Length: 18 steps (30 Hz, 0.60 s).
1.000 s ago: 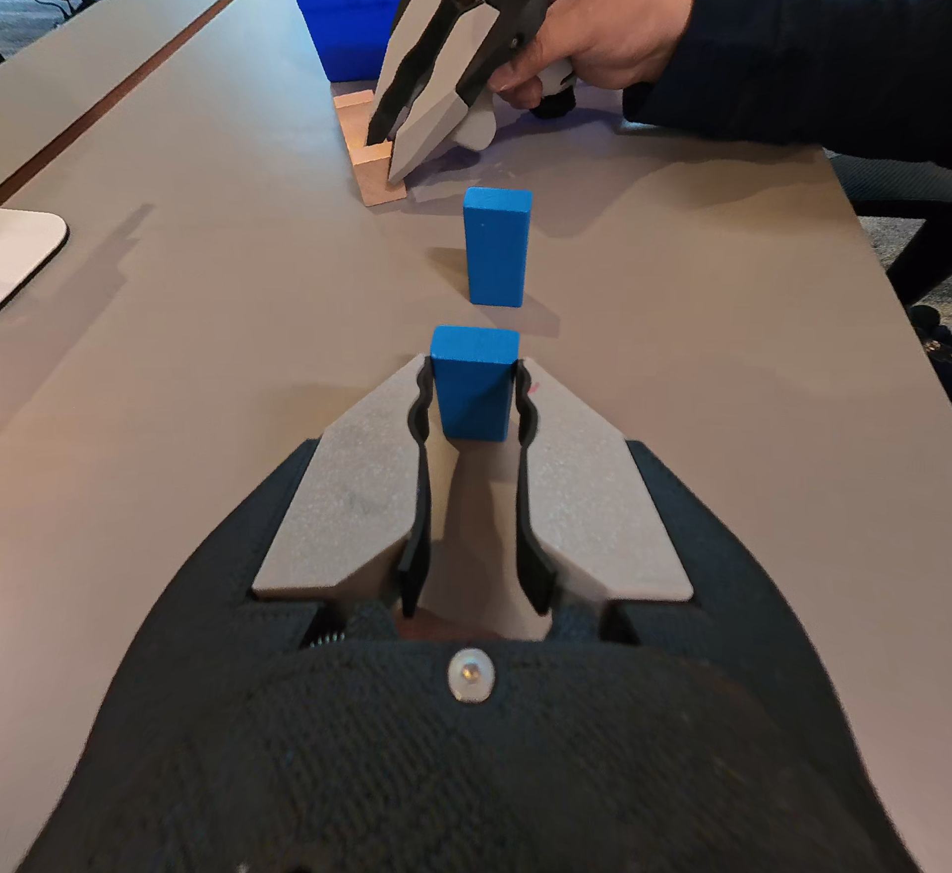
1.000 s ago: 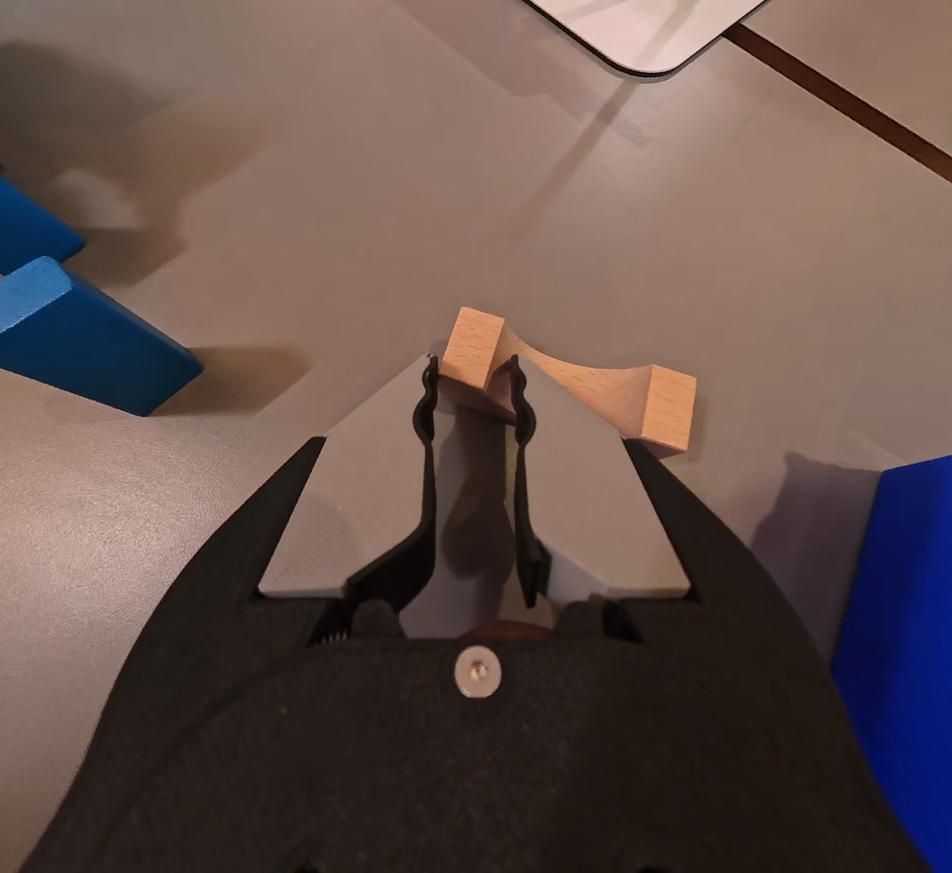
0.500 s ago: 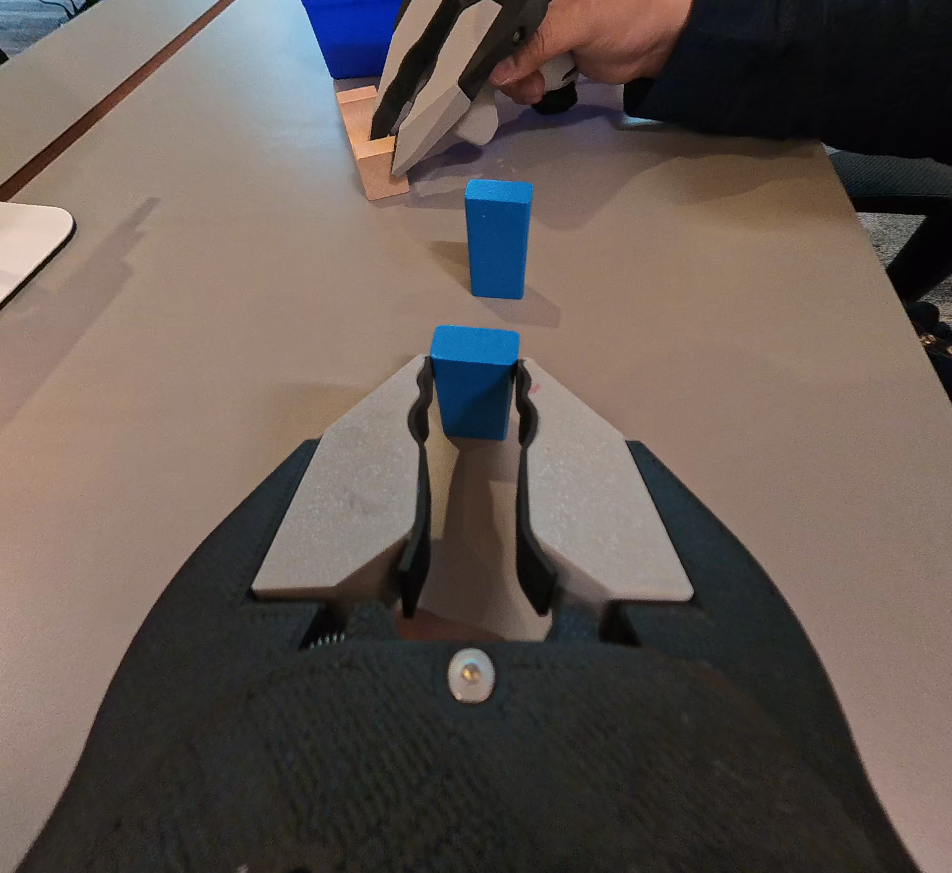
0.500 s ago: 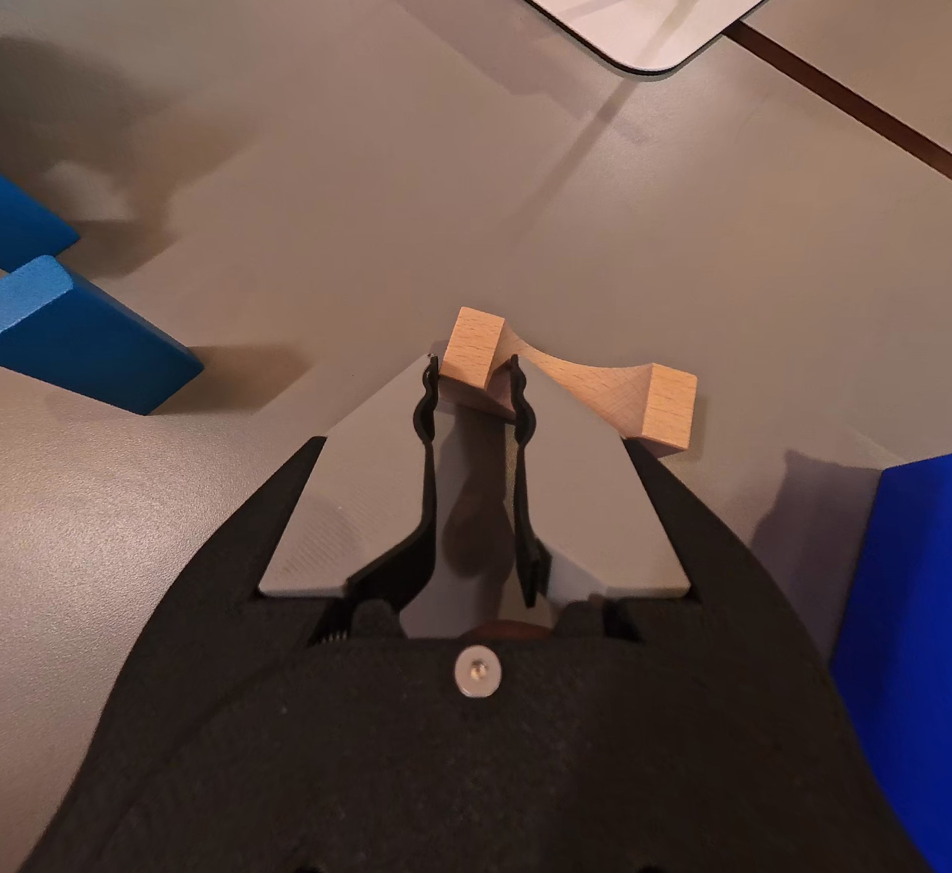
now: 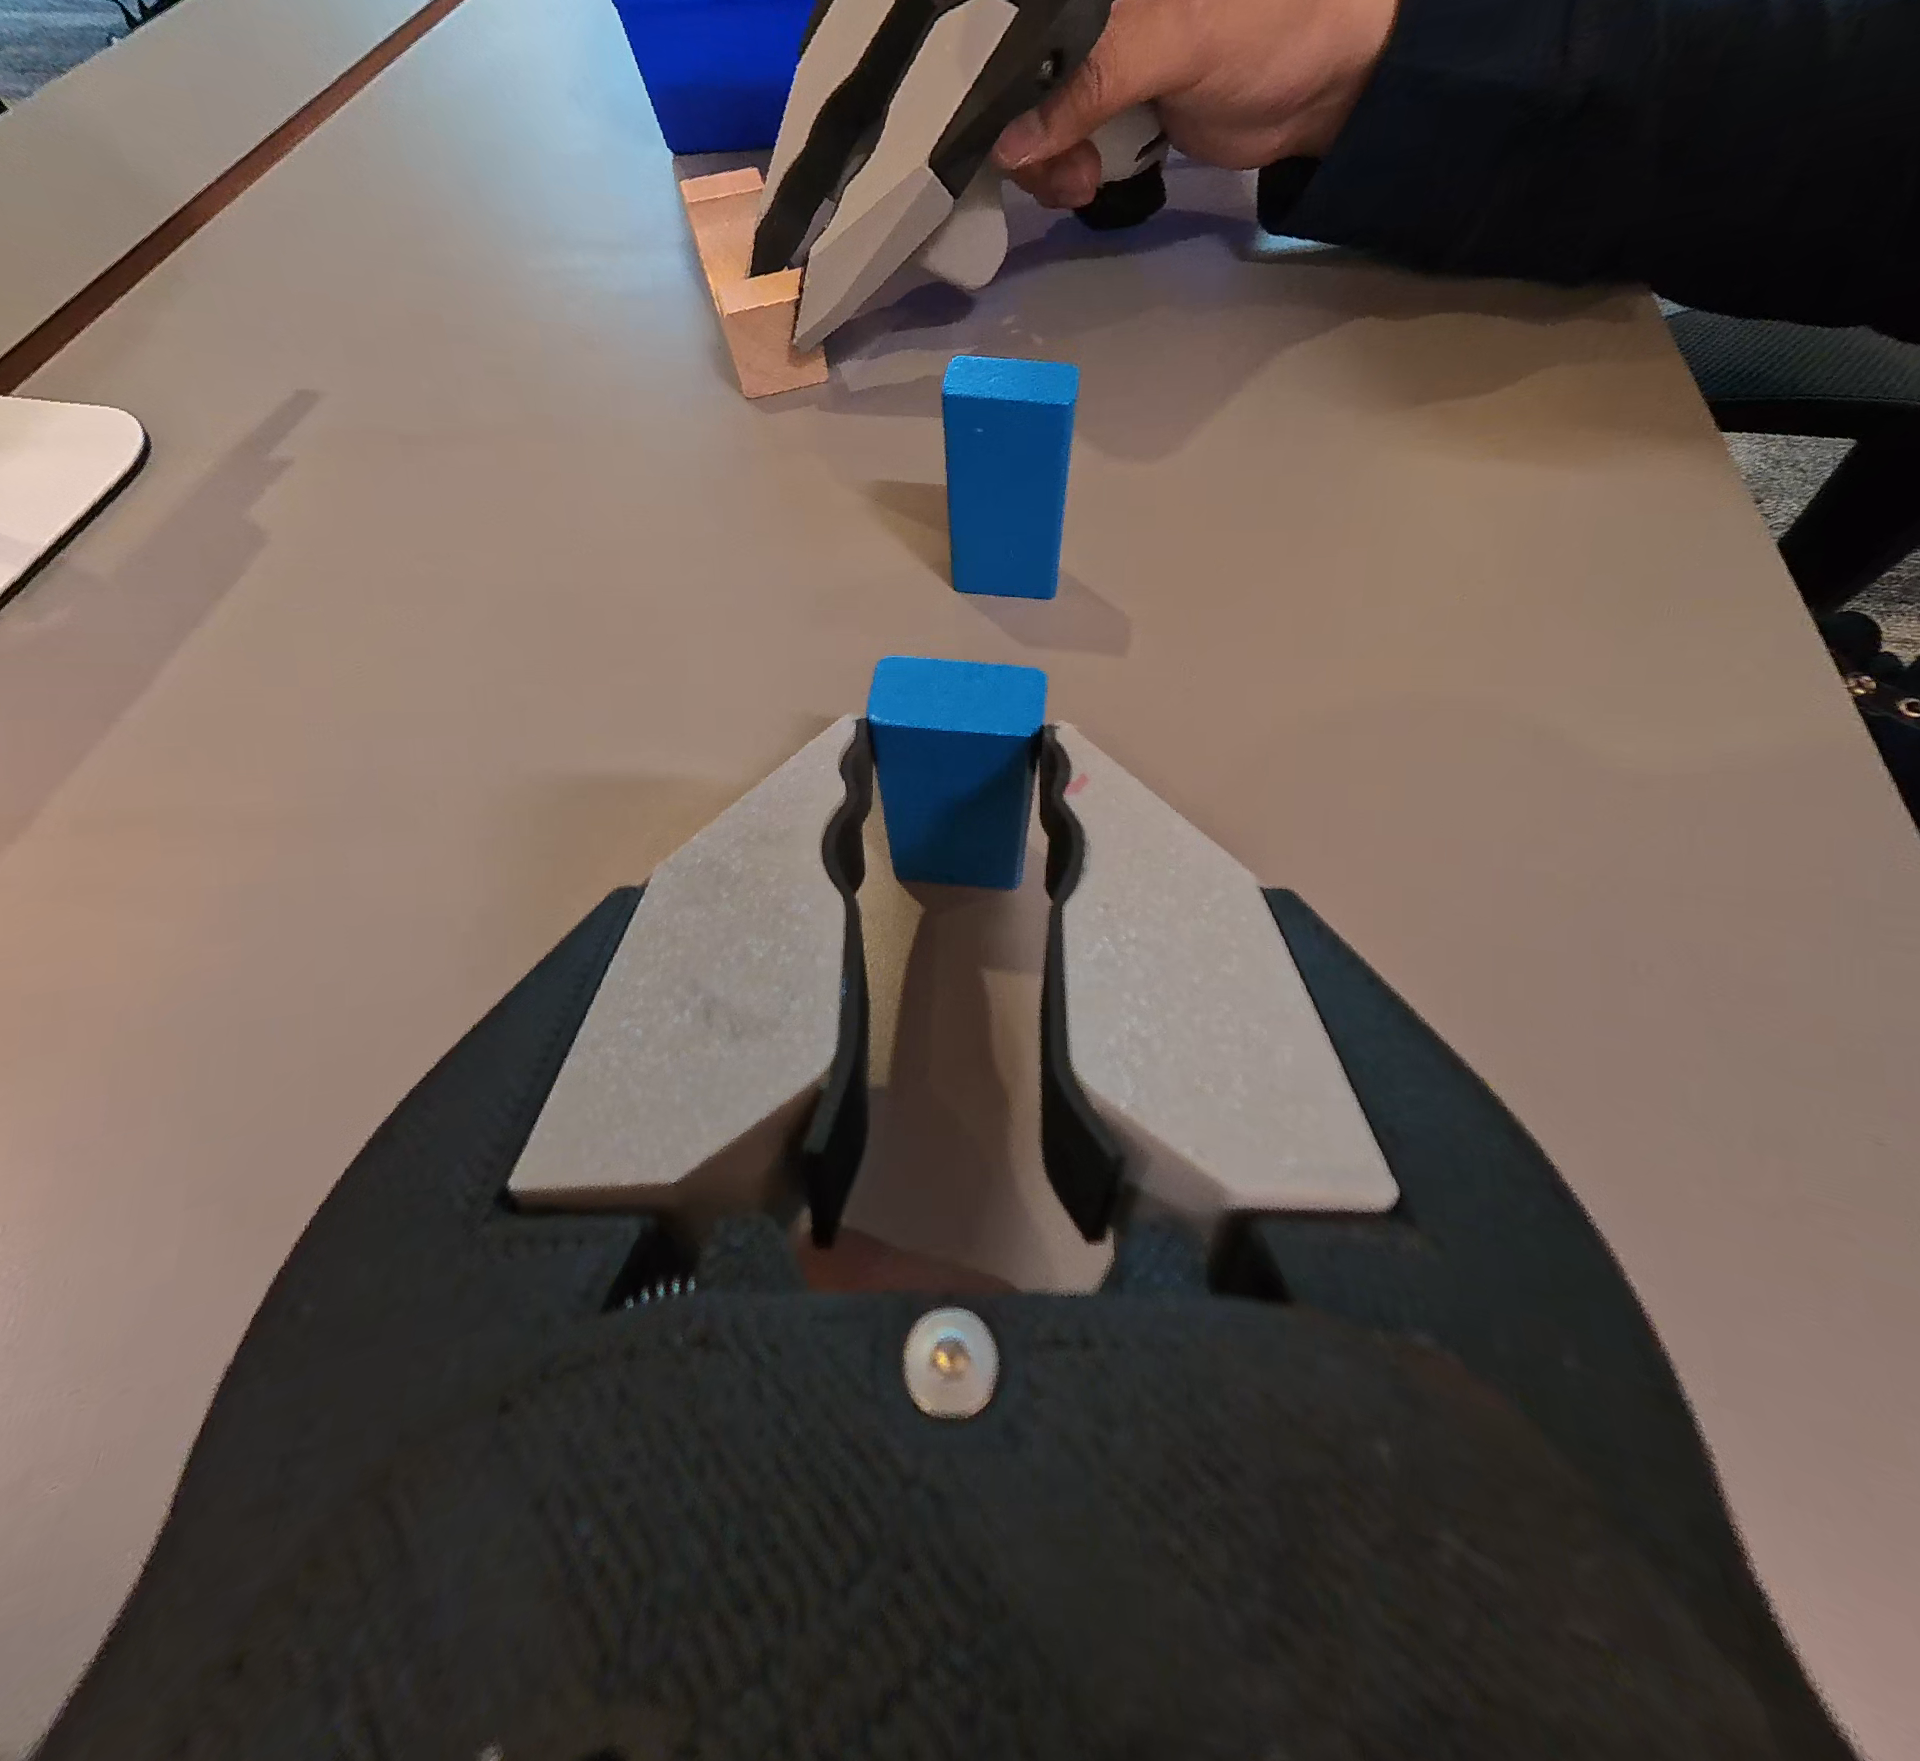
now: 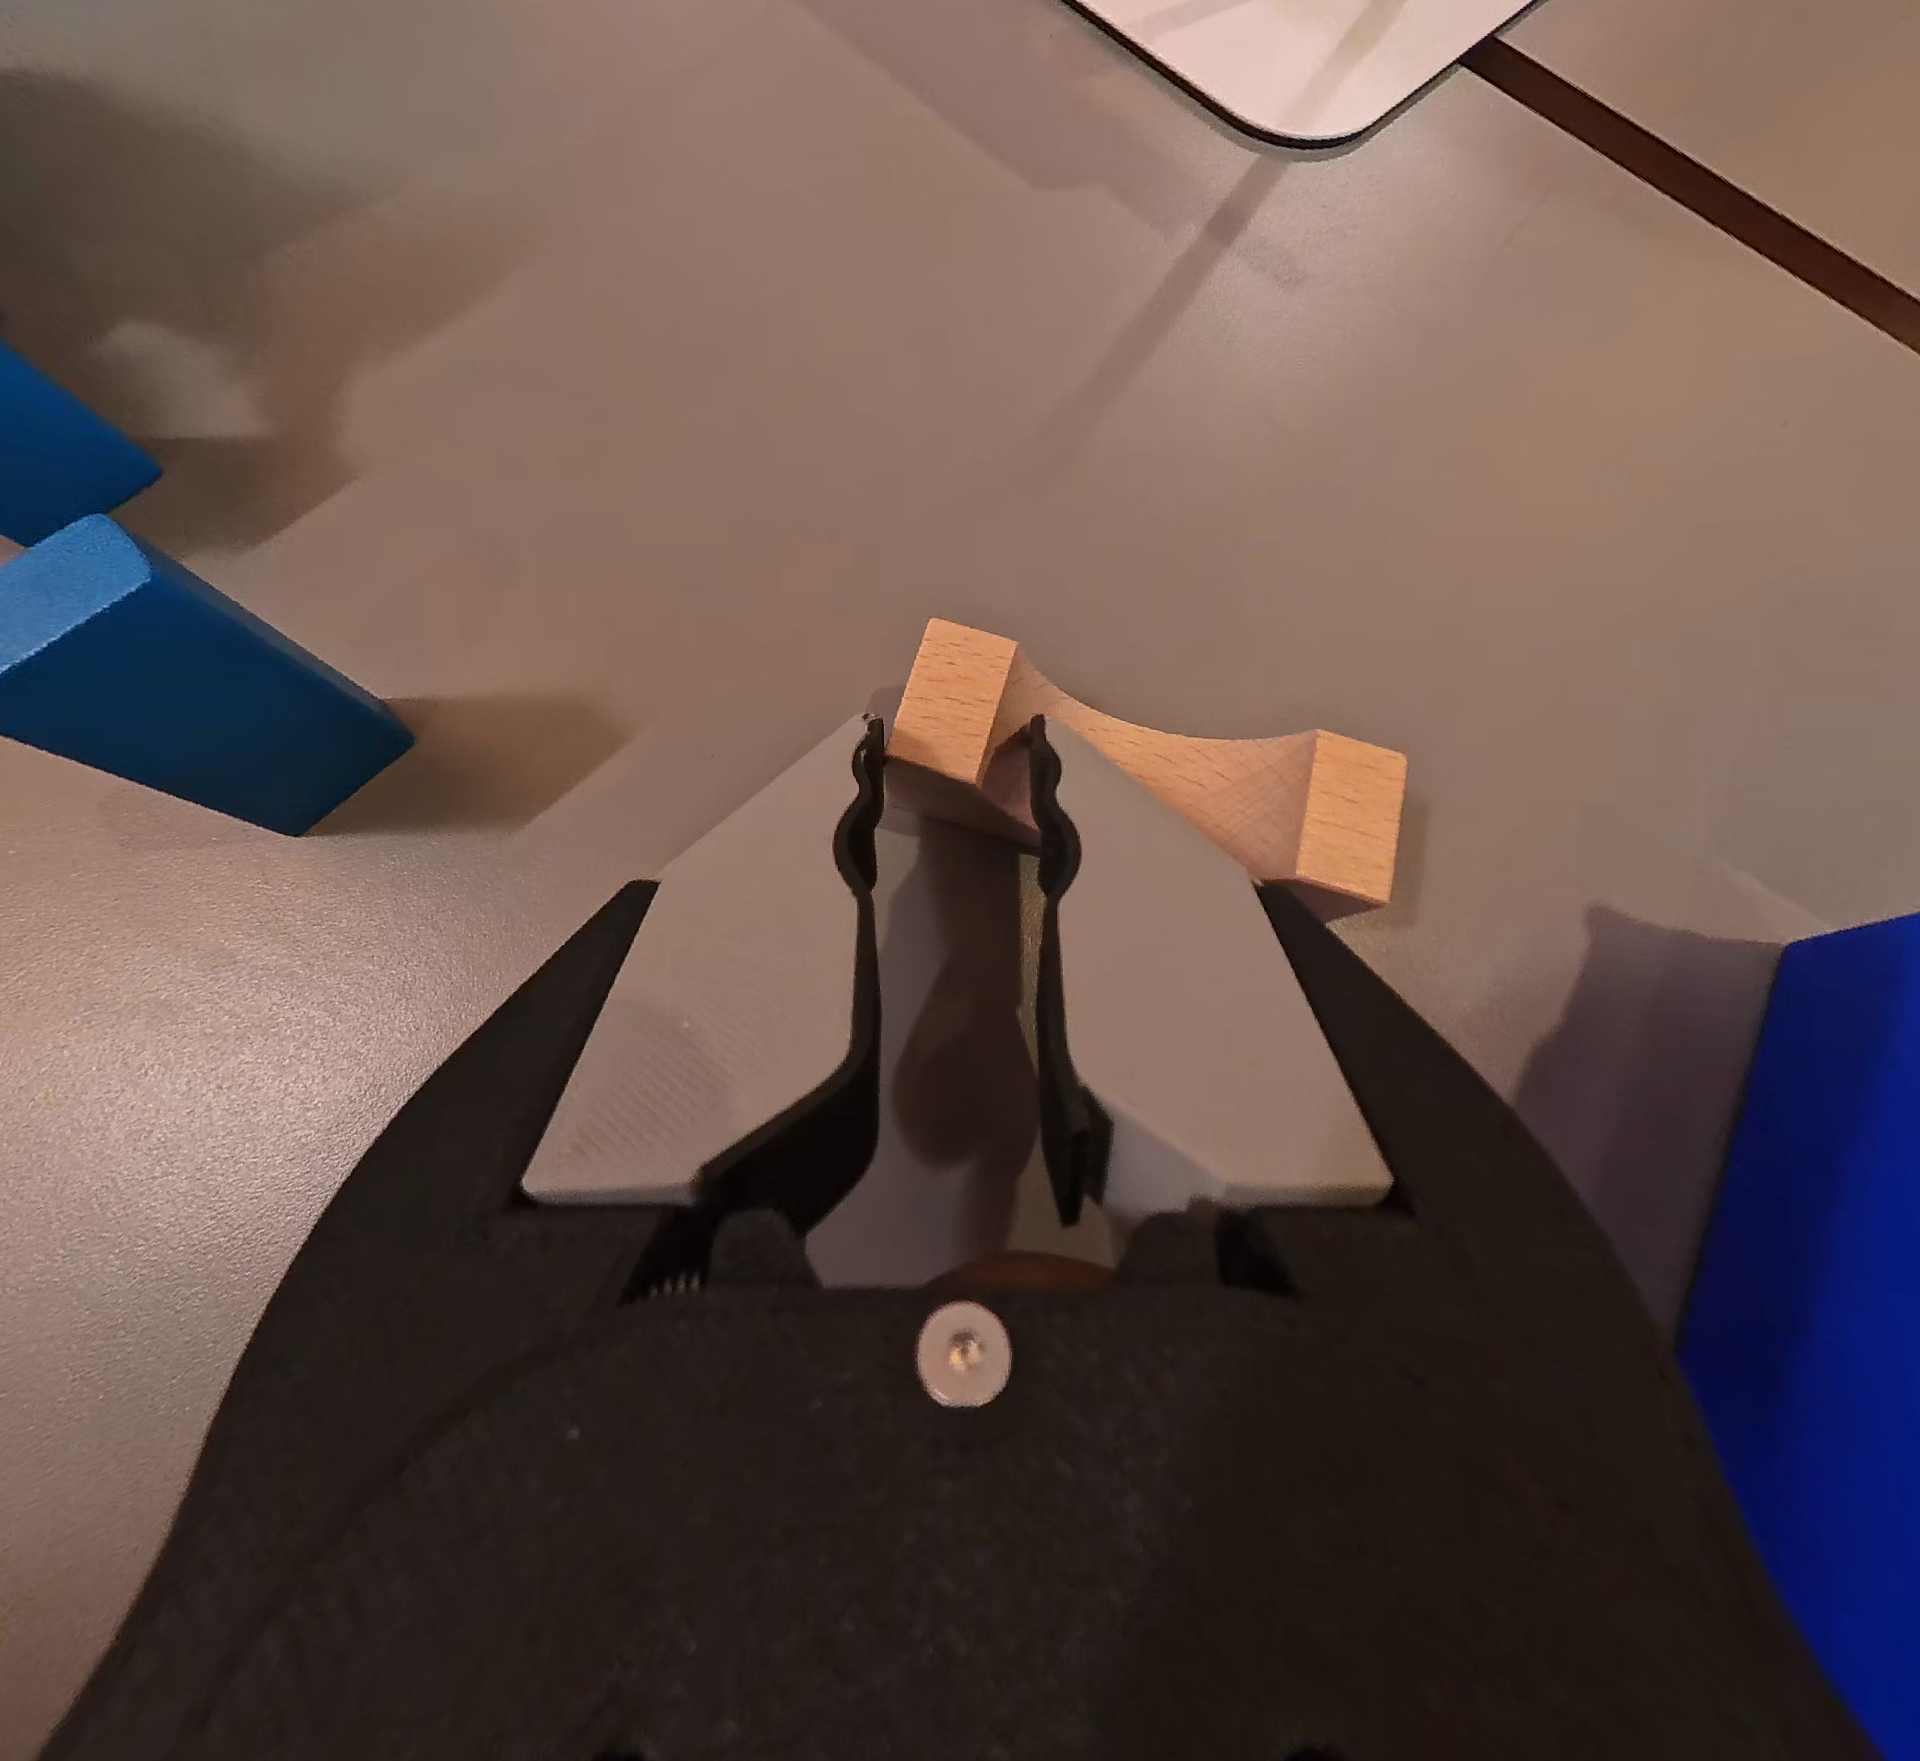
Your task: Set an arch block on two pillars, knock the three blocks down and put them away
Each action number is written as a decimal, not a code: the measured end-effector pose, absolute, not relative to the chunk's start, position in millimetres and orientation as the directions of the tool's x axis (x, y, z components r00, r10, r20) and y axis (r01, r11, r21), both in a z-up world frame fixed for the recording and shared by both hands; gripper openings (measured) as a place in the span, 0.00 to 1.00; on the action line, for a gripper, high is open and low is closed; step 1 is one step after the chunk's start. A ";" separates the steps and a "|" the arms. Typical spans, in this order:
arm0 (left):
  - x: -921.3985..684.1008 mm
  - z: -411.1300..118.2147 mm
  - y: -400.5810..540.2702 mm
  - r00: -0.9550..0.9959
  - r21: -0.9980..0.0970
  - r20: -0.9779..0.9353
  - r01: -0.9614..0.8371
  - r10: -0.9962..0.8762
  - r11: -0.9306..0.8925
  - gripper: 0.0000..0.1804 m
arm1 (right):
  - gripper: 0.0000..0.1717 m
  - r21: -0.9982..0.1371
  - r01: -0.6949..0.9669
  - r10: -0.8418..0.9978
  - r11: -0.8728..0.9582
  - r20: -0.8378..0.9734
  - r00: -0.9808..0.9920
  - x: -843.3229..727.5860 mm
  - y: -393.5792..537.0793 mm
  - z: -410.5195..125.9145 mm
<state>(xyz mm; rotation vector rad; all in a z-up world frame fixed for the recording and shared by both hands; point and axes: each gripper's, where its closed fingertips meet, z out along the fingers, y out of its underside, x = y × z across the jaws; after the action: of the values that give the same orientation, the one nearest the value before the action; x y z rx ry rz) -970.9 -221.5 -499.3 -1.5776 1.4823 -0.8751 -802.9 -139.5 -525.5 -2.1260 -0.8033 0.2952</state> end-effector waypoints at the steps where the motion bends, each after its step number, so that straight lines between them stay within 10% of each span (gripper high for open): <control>1: -970.9 -499.5 -221.6 0.081 -0.890 -0.031 -0.456 -0.996 -0.009 0.16 | 0.15 -0.772 0.443 0.637 -0.456 0.065 0.768 -802.8 -139.6 -525.4; 18: -970.4 -501.6 -223.1 0.077 -0.883 -0.039 -0.469 -0.996 -0.002 0.22 | 0.14 -0.771 0.443 0.637 -0.457 0.064 0.769 -802.6 -139.9 -525.5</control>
<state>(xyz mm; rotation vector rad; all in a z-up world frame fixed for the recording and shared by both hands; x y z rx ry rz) -970.4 -223.1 -501.6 -1.5802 1.4975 -0.8593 -802.6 -139.9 -525.5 -2.1272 -0.8033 0.2957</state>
